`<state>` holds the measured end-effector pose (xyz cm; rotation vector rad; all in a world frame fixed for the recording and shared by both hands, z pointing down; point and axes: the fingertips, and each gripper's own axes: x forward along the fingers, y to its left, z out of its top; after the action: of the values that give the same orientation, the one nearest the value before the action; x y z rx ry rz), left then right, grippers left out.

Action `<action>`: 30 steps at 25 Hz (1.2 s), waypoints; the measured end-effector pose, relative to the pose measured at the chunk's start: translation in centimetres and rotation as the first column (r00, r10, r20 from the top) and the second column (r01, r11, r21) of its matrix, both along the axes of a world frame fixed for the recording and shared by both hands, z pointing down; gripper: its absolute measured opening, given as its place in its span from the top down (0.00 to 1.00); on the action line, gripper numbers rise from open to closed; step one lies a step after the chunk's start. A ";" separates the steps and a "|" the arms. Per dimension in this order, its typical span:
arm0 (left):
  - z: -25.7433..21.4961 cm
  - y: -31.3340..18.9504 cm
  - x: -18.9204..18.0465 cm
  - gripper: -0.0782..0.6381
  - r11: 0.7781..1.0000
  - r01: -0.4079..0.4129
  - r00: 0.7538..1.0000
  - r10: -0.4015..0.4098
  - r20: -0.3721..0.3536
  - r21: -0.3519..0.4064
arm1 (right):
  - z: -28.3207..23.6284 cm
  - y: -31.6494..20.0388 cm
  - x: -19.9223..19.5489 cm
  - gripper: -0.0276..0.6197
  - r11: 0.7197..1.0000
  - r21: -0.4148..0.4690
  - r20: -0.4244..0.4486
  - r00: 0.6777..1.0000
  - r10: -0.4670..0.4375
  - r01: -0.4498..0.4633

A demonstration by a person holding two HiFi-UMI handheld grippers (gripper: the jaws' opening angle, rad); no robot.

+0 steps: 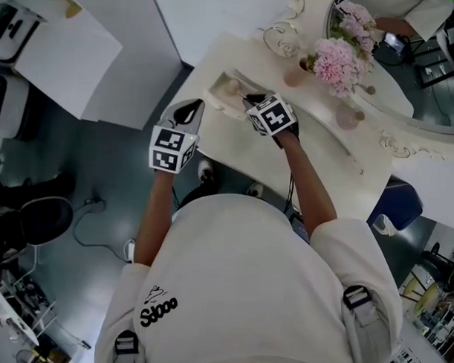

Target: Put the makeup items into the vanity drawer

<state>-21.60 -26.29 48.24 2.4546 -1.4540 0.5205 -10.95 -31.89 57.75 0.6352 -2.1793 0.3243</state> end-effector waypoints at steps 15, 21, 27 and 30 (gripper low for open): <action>1.6 -1.9 -5.9 0.87 0.998 -0.058 0.997 0.057 -0.044 -0.035 | 6.0 -1.0 -4.1 0.88 0.994 -0.108 -0.169 0.986 -0.011 -0.007; 1.5 -1.8 -6.7 0.87 0.998 -0.053 0.997 0.051 -0.050 -0.040 | 5.4 -1.7 -4.7 0.86 0.998 -0.065 -0.179 0.984 -0.013 0.001; 1.3 -2.0 -6.4 0.87 0.997 -0.066 0.997 0.065 -0.040 -0.037 | 3.6 -1.5 -4.4 0.82 0.998 -0.054 -0.123 0.992 0.033 -0.040; 0.3 -2.7 -5.5 0.87 0.996 -0.084 0.996 0.084 -0.023 -0.016 | 1.1 -1.8 -3.3 0.85 0.998 0.002 -0.094 0.993 0.064 -0.064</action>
<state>-27.10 -28.96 48.52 2.5093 -1.3370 0.5186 -14.26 -33.67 58.85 0.7068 -2.0719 0.3232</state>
